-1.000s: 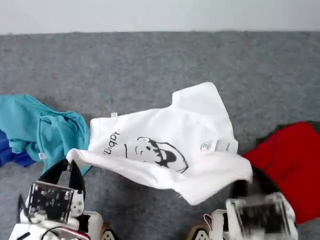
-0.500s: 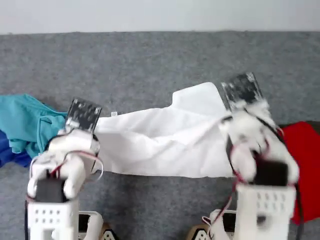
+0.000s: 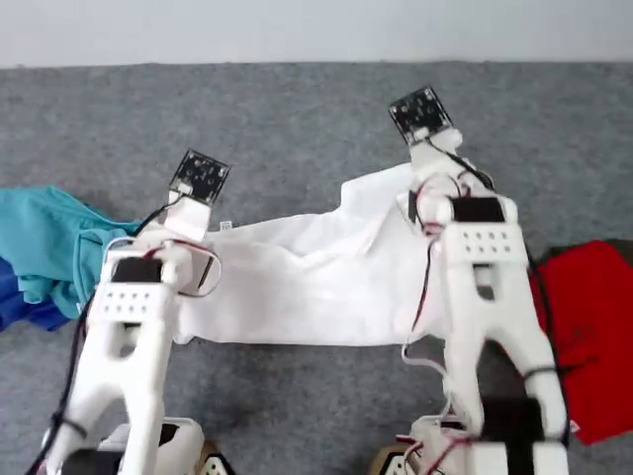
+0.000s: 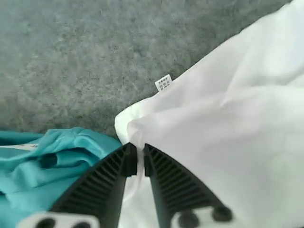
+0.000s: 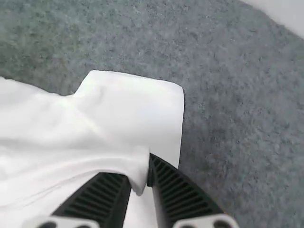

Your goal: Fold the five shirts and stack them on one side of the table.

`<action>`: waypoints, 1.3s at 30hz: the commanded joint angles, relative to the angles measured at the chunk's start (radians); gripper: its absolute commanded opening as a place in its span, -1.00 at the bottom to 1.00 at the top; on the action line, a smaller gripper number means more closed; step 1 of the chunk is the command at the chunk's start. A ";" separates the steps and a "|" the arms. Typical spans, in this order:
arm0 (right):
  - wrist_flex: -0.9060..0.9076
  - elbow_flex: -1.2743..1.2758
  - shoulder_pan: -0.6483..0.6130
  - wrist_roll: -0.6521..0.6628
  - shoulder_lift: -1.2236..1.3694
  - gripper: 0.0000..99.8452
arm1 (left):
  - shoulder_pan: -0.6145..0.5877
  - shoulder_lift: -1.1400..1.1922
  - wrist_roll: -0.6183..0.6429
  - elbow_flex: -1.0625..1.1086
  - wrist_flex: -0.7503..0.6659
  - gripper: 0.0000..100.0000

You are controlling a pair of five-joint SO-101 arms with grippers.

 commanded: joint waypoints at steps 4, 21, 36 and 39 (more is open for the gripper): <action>-0.008 -0.308 -0.005 0.015 0.254 -0.98 | -0.006 0.160 -0.008 -0.145 -0.014 -0.97; 0.209 -1.007 0.070 0.015 0.895 -0.98 | -0.006 0.345 -0.008 -0.300 -0.015 -0.97; 0.211 -1.079 0.097 0.084 0.960 -0.98 | -0.002 0.468 -0.006 -0.340 -0.141 -0.97; 0.203 -1.083 0.099 0.086 0.978 -0.97 | -0.006 0.497 -0.006 -0.340 -0.161 -0.97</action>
